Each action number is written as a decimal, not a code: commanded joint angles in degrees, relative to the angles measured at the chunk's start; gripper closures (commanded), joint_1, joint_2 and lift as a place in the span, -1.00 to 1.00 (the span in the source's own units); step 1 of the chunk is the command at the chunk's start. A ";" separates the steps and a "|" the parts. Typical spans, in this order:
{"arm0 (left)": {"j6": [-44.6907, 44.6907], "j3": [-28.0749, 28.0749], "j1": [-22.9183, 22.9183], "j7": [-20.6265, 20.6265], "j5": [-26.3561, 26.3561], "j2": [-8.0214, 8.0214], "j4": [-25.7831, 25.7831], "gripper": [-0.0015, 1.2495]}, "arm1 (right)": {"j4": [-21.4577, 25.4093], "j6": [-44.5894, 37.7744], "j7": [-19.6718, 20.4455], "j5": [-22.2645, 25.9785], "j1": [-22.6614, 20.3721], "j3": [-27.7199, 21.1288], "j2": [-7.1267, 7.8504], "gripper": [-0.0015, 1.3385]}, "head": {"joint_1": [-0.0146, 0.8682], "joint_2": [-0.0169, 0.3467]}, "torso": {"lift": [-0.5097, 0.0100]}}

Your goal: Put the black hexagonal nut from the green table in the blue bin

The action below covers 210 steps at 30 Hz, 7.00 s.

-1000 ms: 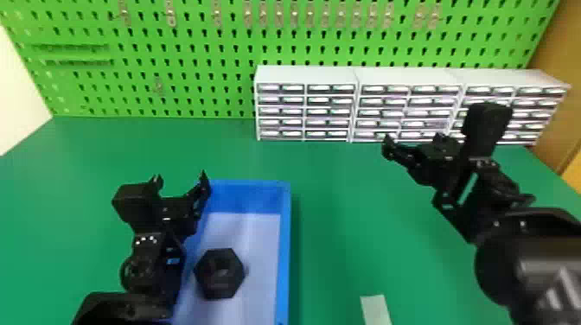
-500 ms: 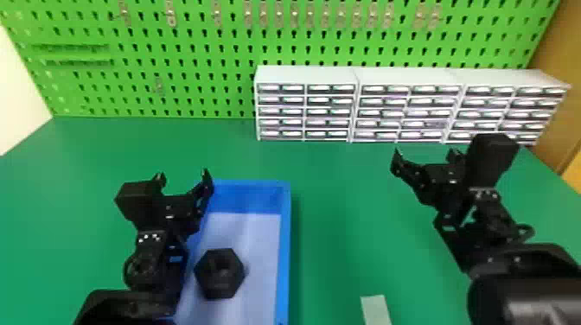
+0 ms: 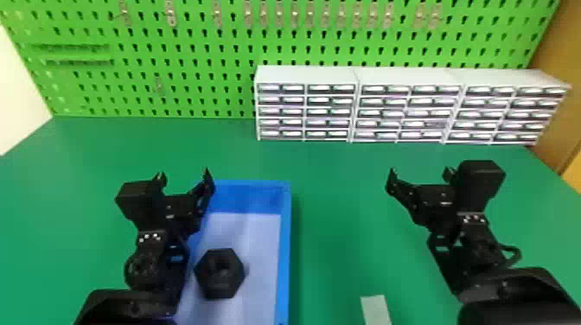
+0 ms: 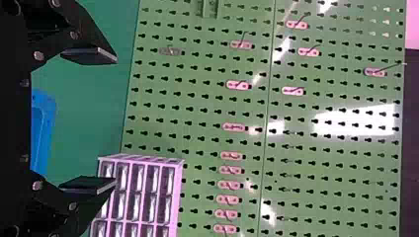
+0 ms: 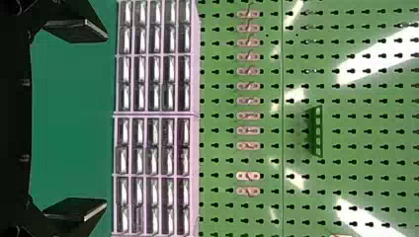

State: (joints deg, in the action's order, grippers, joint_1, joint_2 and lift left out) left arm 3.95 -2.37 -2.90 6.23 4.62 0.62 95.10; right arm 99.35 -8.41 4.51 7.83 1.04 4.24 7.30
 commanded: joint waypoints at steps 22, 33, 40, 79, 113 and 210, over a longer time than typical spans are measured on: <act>0.00 -0.53 -0.27 0.01 0.57 0.00 -0.09 -0.39 | -0.83 1.64 0.41 1.67 -0.42 0.42 0.78 -0.82 | 0.52 -0.59 | 0.59; -0.26 -1.49 0.26 0.01 0.65 -0.09 -0.70 -0.39 | -0.74 1.73 0.41 1.67 -0.86 -0.02 0.87 -0.82 | 0.52 -0.59 | 0.59; -0.26 -1.23 0.17 0.01 0.74 0.00 -0.70 -0.39 | -0.74 1.73 0.41 1.58 -0.86 0.16 0.96 -0.82 | 0.52 -0.59 | 0.59; -5.71 0.00 -1.93 -1.49 -0.23 0.00 4.40 -0.39 | 0.23 1.73 0.41 1.23 -2.00 -0.19 1.75 -0.82 | 0.52 -0.59 | 0.59; -7.91 -0.70 -1.76 -2.81 -2.77 0.00 5.45 -0.39 | 0.23 1.38 0.41 1.23 -1.92 -0.28 1.49 -0.82 | 0.52 -0.59 | 0.59; -7.91 -0.53 -1.14 -2.81 -2.95 0.00 5.45 -0.39 | 0.14 0.59 0.41 1.67 -2.27 -0.37 1.75 -0.82 | 0.52 -0.59 | 0.59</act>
State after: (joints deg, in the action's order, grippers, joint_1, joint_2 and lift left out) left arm -3.95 -2.90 -4.04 3.42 1.67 0.61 100.55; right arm 99.54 -7.82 4.92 9.45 -1.21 4.00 9.09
